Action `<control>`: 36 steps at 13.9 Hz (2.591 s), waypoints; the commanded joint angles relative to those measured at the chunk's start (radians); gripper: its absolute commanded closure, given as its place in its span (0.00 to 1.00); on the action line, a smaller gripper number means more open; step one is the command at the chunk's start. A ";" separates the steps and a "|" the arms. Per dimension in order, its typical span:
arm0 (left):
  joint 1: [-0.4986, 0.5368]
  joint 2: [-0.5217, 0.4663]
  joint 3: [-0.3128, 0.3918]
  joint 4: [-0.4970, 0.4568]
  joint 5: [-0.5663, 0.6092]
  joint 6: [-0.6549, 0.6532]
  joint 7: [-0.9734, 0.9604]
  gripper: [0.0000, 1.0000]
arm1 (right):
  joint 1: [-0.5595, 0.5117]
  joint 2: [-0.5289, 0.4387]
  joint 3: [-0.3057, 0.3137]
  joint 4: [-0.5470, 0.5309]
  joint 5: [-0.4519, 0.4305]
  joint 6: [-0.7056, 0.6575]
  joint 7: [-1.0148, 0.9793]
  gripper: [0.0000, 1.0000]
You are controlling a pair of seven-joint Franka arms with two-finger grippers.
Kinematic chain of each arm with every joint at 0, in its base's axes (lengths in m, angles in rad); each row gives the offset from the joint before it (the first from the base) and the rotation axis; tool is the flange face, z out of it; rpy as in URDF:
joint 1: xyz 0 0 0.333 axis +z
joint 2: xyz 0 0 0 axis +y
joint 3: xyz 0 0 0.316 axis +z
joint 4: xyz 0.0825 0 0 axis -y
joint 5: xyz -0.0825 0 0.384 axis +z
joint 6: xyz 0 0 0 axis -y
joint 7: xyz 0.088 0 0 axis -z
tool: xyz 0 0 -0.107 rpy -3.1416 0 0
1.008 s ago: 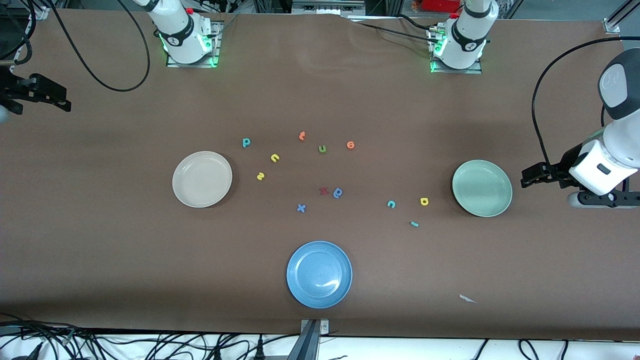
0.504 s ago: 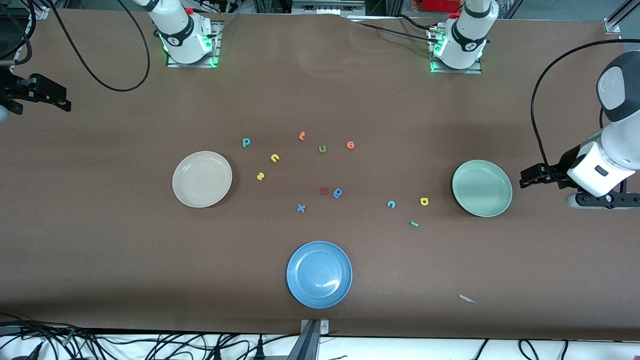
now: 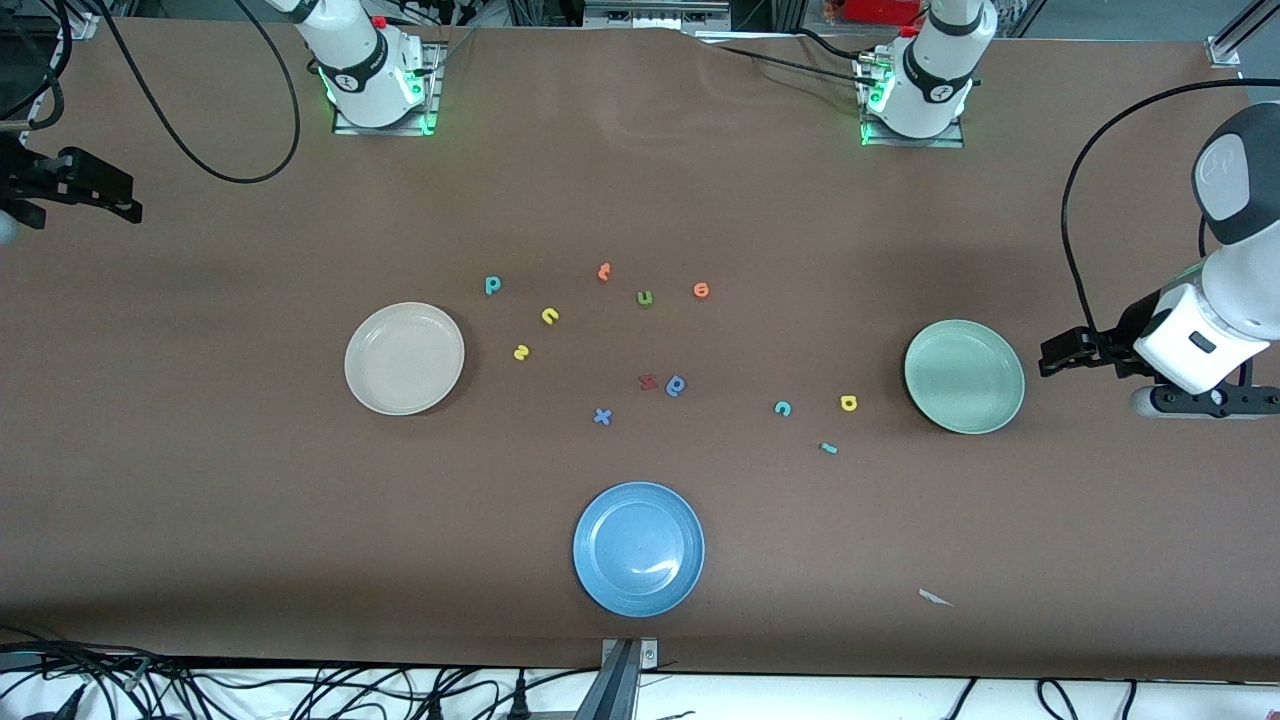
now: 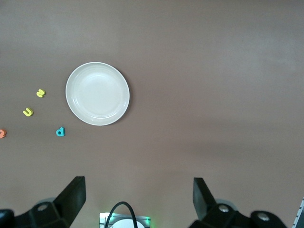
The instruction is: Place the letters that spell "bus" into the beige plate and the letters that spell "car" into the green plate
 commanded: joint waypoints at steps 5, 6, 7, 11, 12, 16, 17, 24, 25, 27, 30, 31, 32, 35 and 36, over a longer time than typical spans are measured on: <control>-0.001 -0.008 0.001 -0.012 -0.015 0.010 0.012 0.00 | -0.004 0.000 0.003 0.007 -0.006 -0.014 0.003 0.00; -0.001 -0.008 0.001 -0.012 -0.015 0.010 0.011 0.00 | -0.004 0.000 0.003 0.008 -0.006 -0.014 0.003 0.00; -0.001 -0.008 0.001 -0.010 -0.015 0.010 0.011 0.00 | -0.004 0.000 0.003 0.008 -0.006 -0.014 0.003 0.00; -0.003 -0.008 0.001 -0.010 -0.015 0.010 0.011 0.00 | -0.004 0.000 0.001 0.007 -0.006 -0.014 0.003 0.00; -0.003 -0.008 0.001 -0.010 -0.015 0.010 0.009 0.00 | -0.004 0.000 0.003 0.007 -0.006 -0.014 0.003 0.00; -0.003 -0.009 0.001 -0.008 -0.015 0.010 0.009 0.00 | -0.004 0.000 0.001 0.007 -0.006 -0.014 0.003 0.00; -0.003 -0.009 0.001 -0.008 -0.015 0.010 0.008 0.00 | -0.004 0.000 0.001 0.007 -0.006 -0.014 0.003 0.00; -0.003 -0.008 0.001 -0.010 -0.017 0.010 0.011 0.00 | -0.004 0.000 0.001 0.007 -0.006 -0.014 0.003 0.00; -0.003 -0.008 0.001 -0.012 -0.017 0.010 0.011 0.00 | -0.004 0.000 0.003 0.008 -0.006 -0.014 0.003 0.00; -0.003 -0.008 0.001 -0.012 -0.015 0.010 0.011 0.00 | -0.004 0.000 0.001 0.007 -0.006 -0.014 0.003 0.00; -0.003 -0.006 0.001 -0.013 -0.015 0.010 0.009 0.00 | -0.004 0.000 0.001 0.007 -0.006 -0.014 0.003 0.00; -0.007 -0.002 -0.001 -0.013 -0.017 0.010 0.006 0.00 | -0.004 0.000 0.003 0.008 -0.006 -0.014 0.003 0.00; -0.015 0.005 -0.001 -0.015 -0.017 0.010 0.000 0.00 | -0.004 0.000 0.003 0.007 -0.006 -0.014 0.003 0.00; -0.059 0.032 -0.001 -0.019 -0.017 0.010 -0.081 0.00 | -0.004 0.000 0.001 0.007 -0.006 -0.014 0.003 0.00; -0.075 0.044 -0.001 -0.021 -0.017 0.012 -0.121 0.00 | -0.004 0.000 0.001 0.007 -0.006 -0.014 0.003 0.00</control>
